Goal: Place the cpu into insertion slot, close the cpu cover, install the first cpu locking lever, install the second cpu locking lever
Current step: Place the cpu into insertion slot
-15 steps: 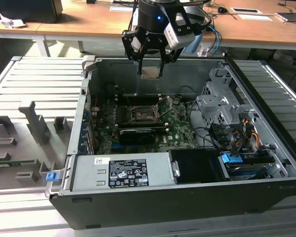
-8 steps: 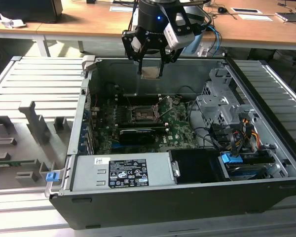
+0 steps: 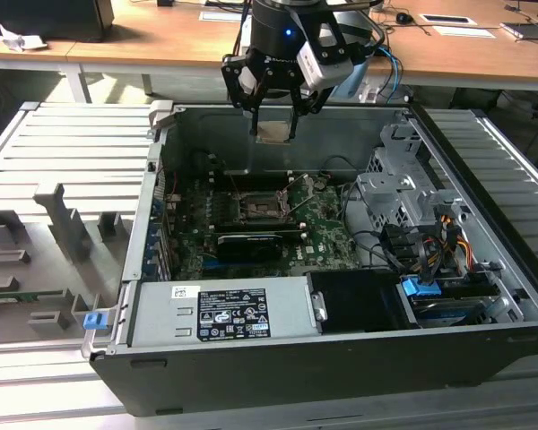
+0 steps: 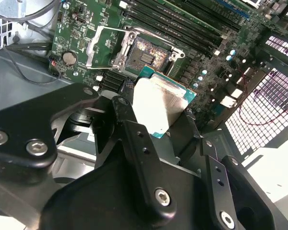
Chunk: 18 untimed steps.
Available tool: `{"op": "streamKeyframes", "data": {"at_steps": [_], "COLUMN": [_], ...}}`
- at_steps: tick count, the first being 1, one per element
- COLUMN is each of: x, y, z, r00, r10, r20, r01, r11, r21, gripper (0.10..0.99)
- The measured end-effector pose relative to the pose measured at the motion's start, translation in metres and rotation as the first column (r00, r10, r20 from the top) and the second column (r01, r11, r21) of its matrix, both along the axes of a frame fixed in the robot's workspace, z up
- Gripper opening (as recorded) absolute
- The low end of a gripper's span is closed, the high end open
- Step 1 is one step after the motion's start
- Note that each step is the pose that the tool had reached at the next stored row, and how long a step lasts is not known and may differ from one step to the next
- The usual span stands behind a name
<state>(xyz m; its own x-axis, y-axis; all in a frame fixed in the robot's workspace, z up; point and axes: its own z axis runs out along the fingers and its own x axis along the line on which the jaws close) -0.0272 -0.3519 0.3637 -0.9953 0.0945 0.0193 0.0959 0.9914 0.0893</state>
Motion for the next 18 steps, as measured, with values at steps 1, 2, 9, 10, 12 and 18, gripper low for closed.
{"op": "streamKeyframes", "data": {"at_steps": [1,2,9,10,12,18], "x": [0.0000,0.0000,0.0000,0.0000,0.0000,0.0000], "y": [0.0000,0.0000,0.0000,0.0000,0.0000,0.0000], "z": [0.0000,0.0000,0.0000,0.0000,0.0000,0.0000], "r00": [1.0000,1.0000,1.0000,0.9999,0.9999,0.9999], "r10": [-0.001,-0.002,-0.009,-0.011,-0.012,-0.017], "r20": [0.0000,0.0000,0.0000,0.0000,0.0000,0.0000], "r01": [0.001,0.002,0.009,0.011,0.012,0.017], "r11": [1.0000,1.0000,1.0000,0.9999,0.9999,0.9999], "r21": [0.000,0.000,0.000,0.000,0.000,0.000], "gripper": [0.541,0.541,0.541,0.541,0.541,0.541]}}
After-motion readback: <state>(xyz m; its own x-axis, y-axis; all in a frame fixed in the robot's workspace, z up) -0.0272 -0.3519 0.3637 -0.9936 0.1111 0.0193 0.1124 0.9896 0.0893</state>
